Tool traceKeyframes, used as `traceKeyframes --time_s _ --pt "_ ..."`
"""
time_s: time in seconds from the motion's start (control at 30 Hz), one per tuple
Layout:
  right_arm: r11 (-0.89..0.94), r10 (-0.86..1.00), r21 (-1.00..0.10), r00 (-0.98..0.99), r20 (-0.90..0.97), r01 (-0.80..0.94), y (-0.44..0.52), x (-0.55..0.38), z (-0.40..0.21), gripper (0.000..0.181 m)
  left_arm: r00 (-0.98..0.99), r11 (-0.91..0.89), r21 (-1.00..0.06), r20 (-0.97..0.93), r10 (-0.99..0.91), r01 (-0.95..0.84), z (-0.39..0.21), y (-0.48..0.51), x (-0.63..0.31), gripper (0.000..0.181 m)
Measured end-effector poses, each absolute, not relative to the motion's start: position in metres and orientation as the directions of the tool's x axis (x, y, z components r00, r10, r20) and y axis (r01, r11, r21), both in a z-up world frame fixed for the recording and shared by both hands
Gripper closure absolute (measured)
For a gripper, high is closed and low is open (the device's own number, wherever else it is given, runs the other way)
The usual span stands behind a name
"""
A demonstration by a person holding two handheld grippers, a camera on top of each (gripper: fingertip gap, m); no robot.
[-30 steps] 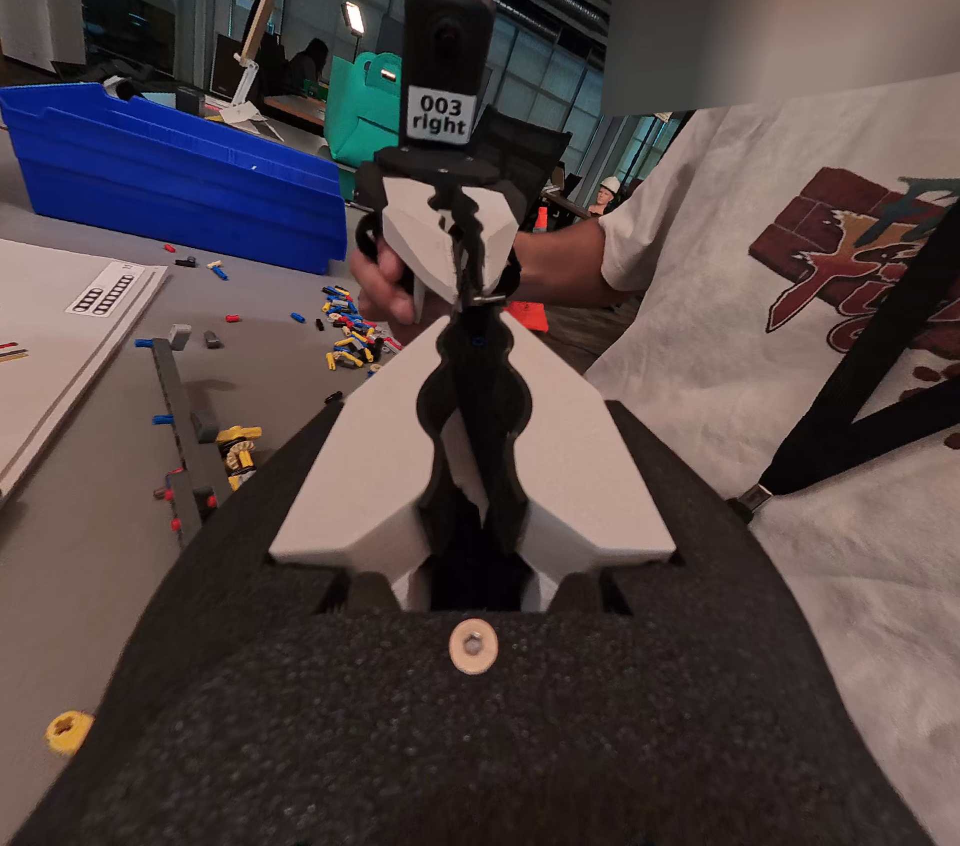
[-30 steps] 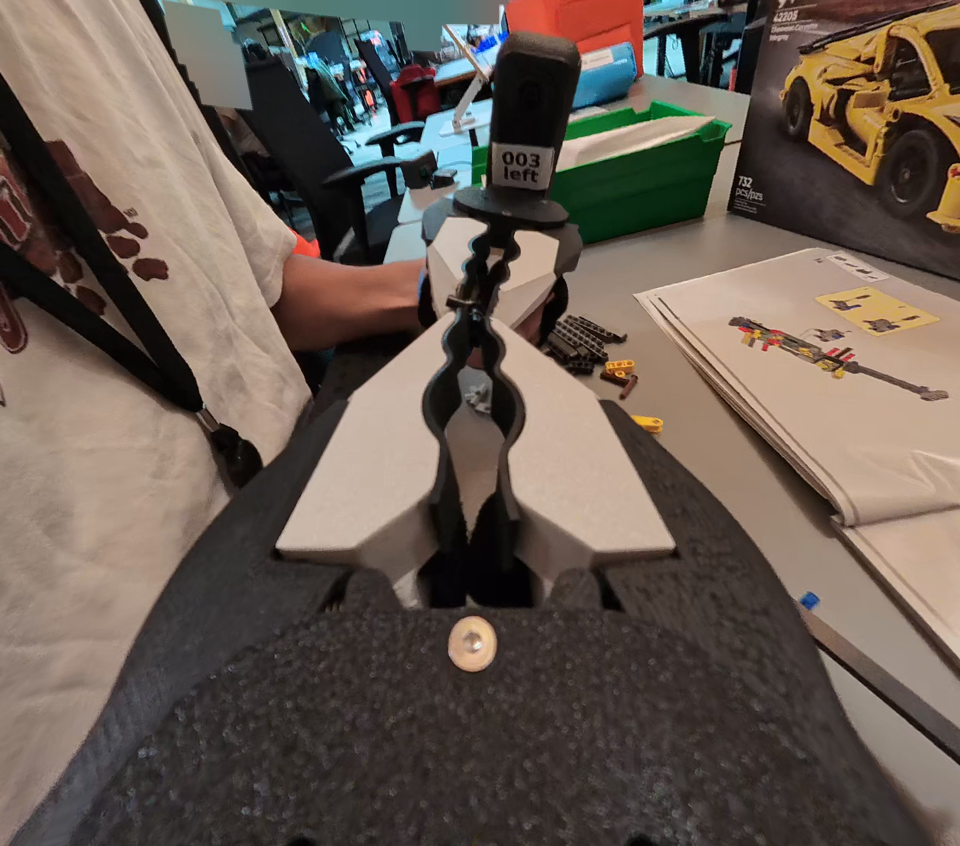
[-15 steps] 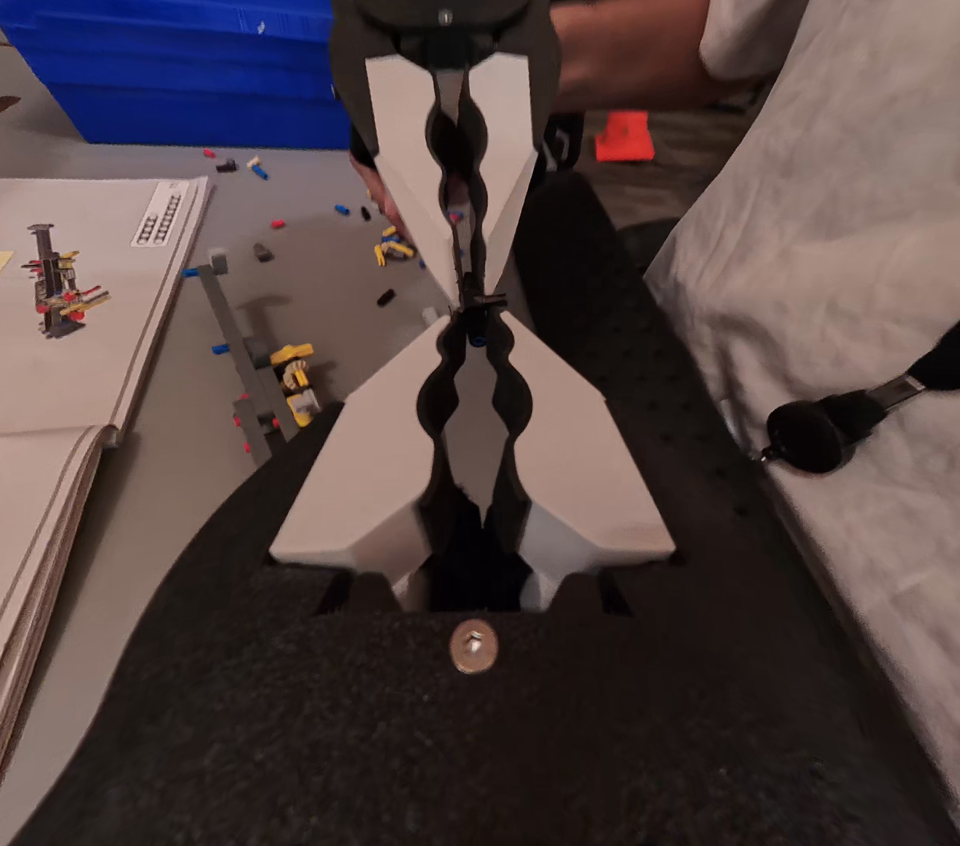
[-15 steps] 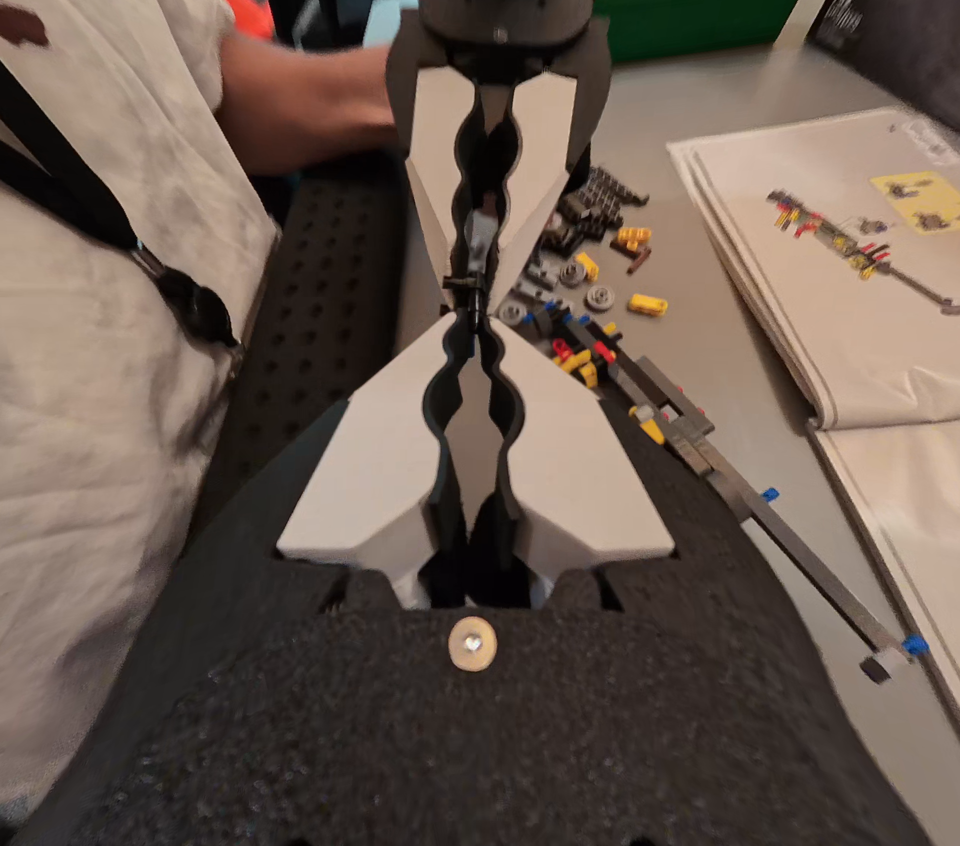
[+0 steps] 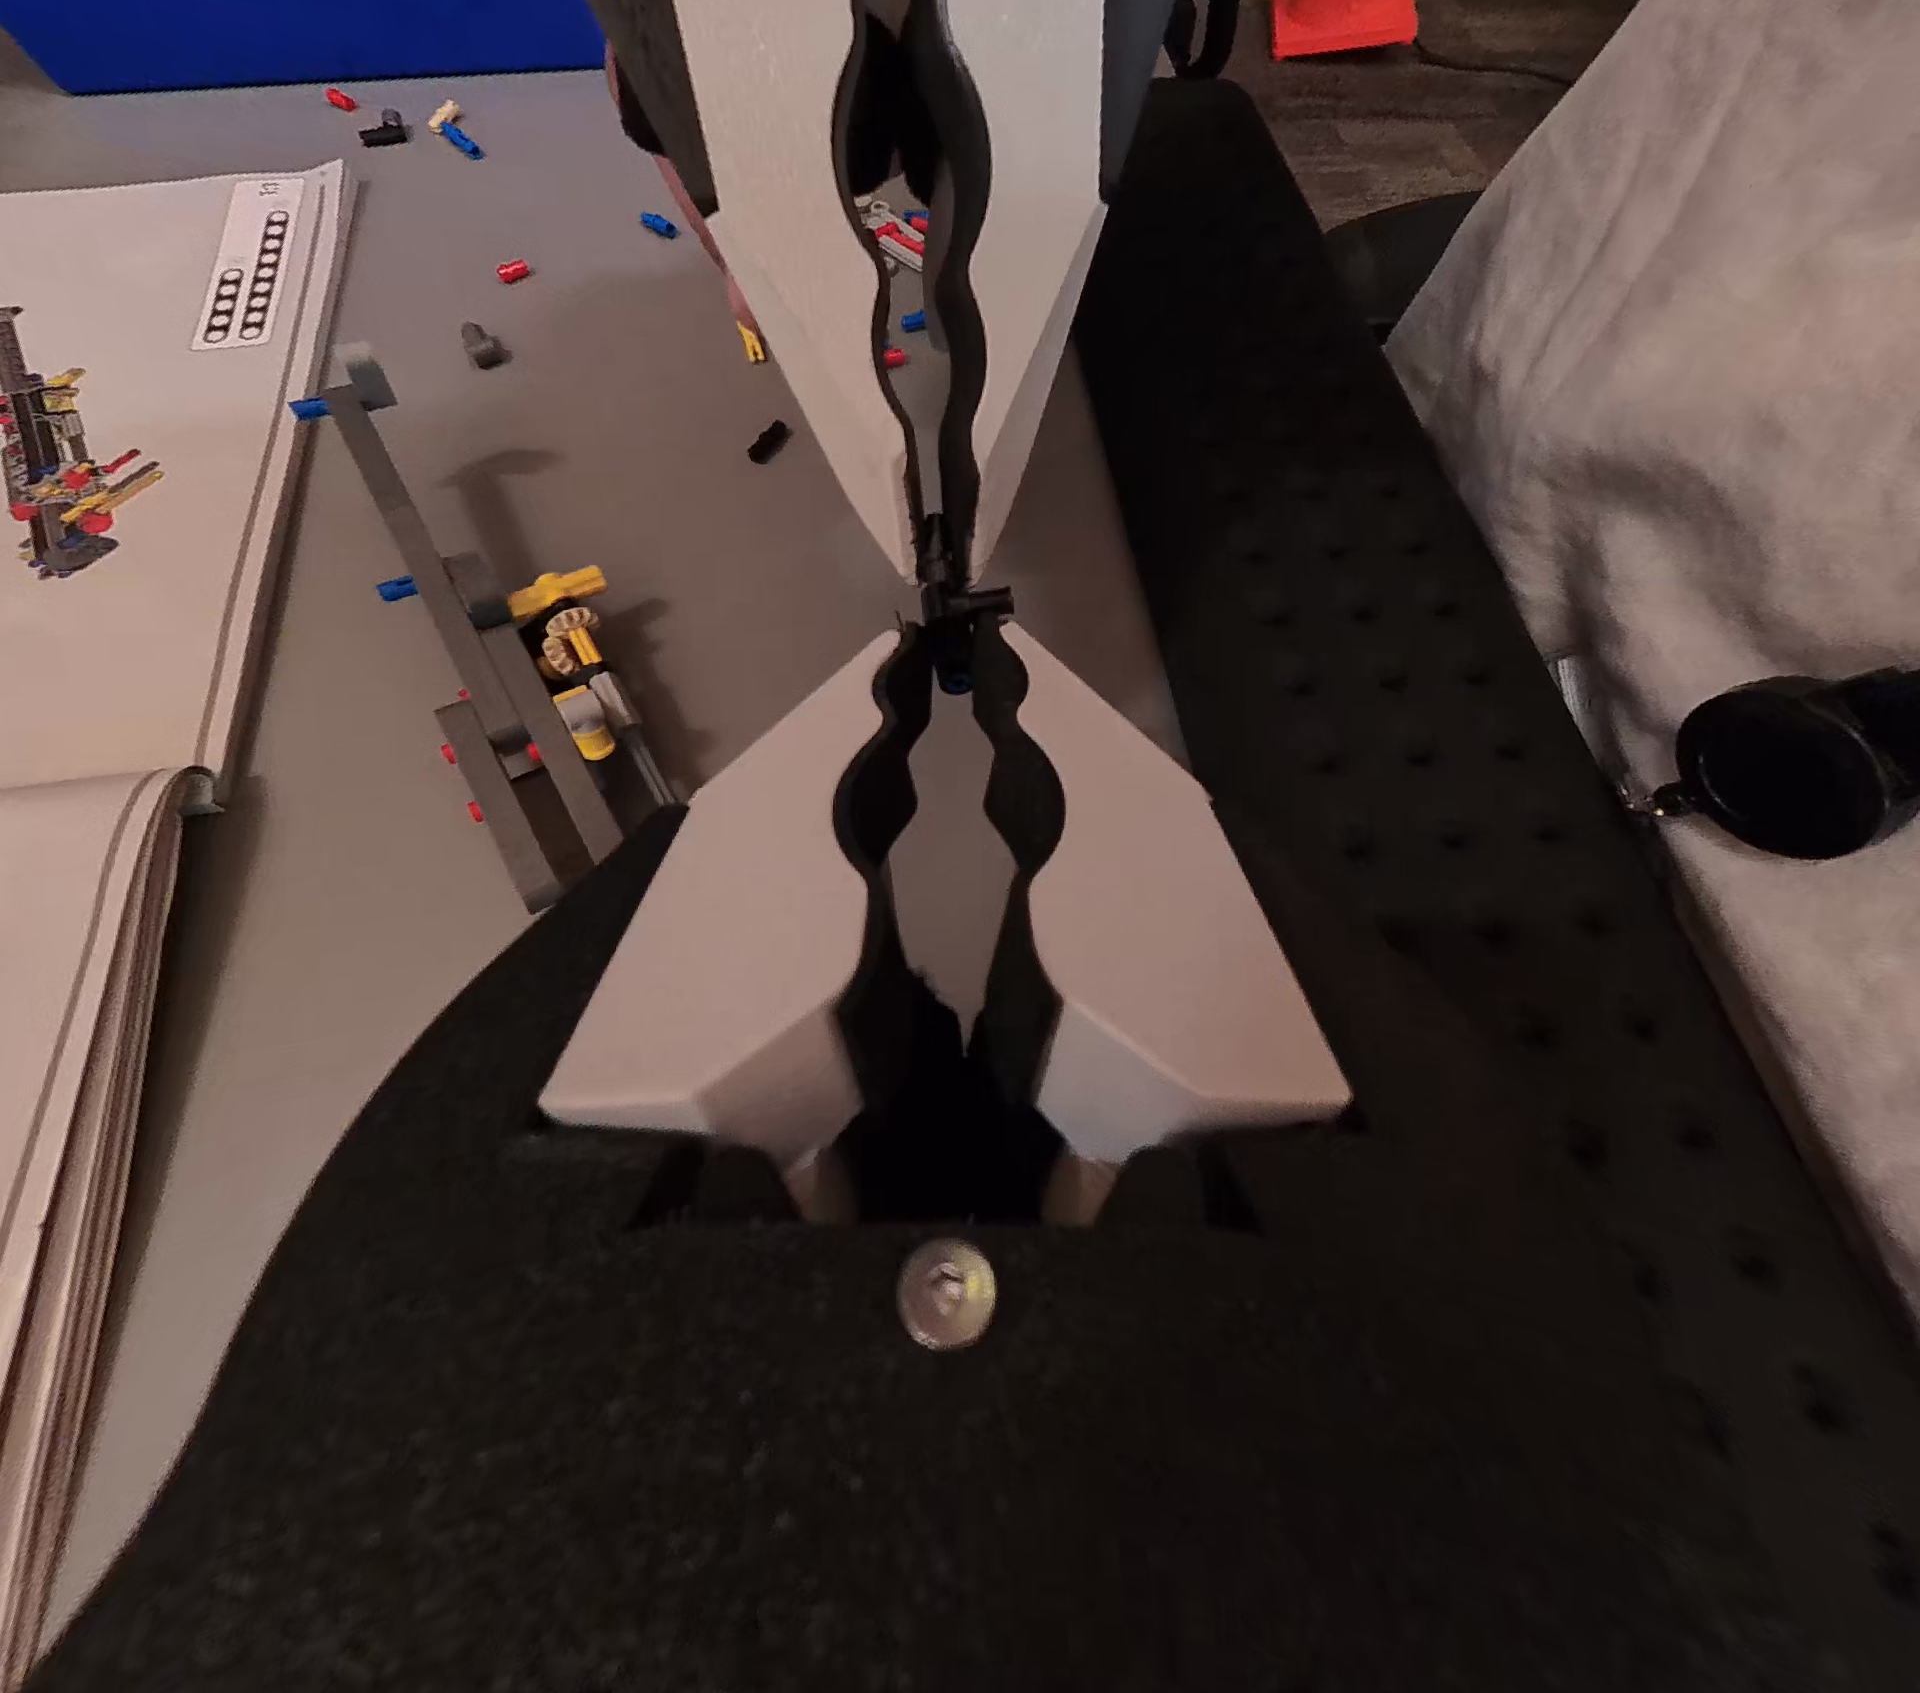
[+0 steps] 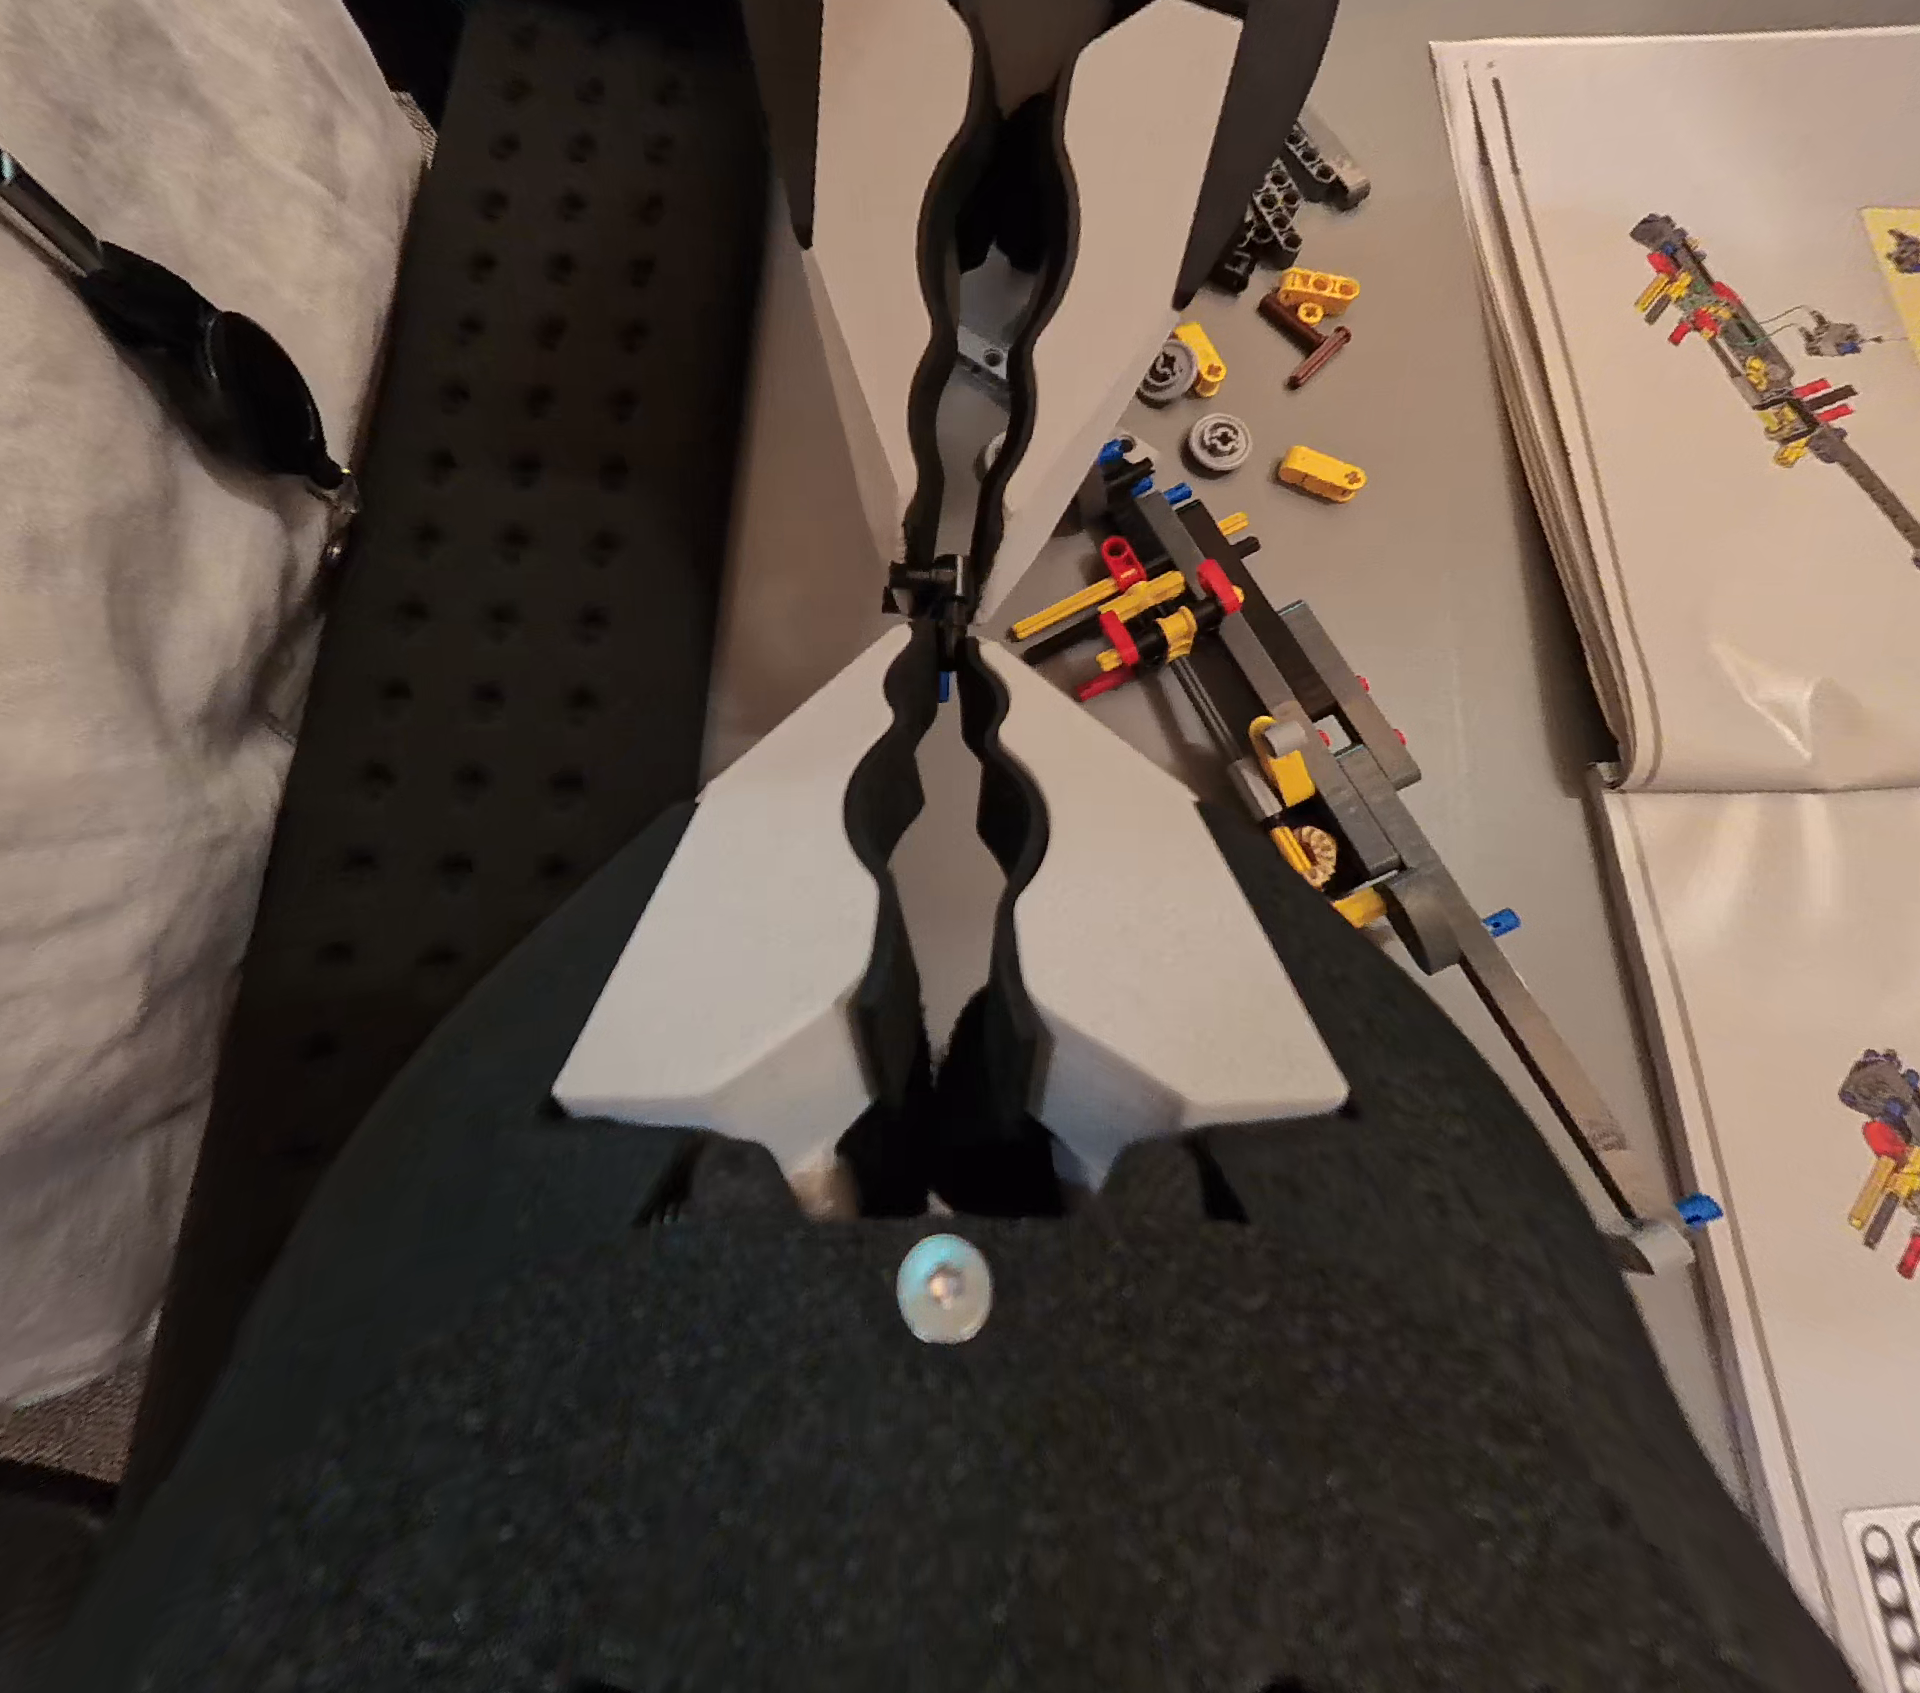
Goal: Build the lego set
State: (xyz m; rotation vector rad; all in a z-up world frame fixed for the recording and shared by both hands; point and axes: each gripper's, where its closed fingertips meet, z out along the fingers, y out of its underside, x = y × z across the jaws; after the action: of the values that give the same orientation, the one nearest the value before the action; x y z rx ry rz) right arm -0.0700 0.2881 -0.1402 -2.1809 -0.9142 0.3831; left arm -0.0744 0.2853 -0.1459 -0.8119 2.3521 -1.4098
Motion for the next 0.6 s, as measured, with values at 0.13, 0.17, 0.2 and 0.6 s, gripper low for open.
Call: traceKeyframes --time_s 0.13,0.17,0.2,0.6 --pt "-0.444 0.721 -0.719 0.689 0.067 0.534 0.289 -0.07 -0.139 0.178 -0.806 0.35 -0.878 0.065 -0.589 -0.326 -0.145 0.285 -0.075 0.174" --pt "-0.443 0.723 -0.712 0.687 0.075 0.544 0.289 -0.07 -0.139 0.178 -0.807 0.346 -0.879 0.071 -0.587 -0.329 -0.145 0.285 -0.075 0.174" --pt "-0.44 0.727 -0.706 0.682 0.084 0.556 0.288 -0.07 -0.139 0.178 -0.808 0.348 -0.878 0.072 -0.584 -0.329 -0.146 0.284 -0.075 0.175" --pt "-0.515 0.721 -0.812 0.651 -0.237 0.274 0.279 -0.072 -0.137 0.178 -0.807 0.41 -0.882 -0.06 -0.588 -0.233 -0.142 0.277 -0.071 0.175"
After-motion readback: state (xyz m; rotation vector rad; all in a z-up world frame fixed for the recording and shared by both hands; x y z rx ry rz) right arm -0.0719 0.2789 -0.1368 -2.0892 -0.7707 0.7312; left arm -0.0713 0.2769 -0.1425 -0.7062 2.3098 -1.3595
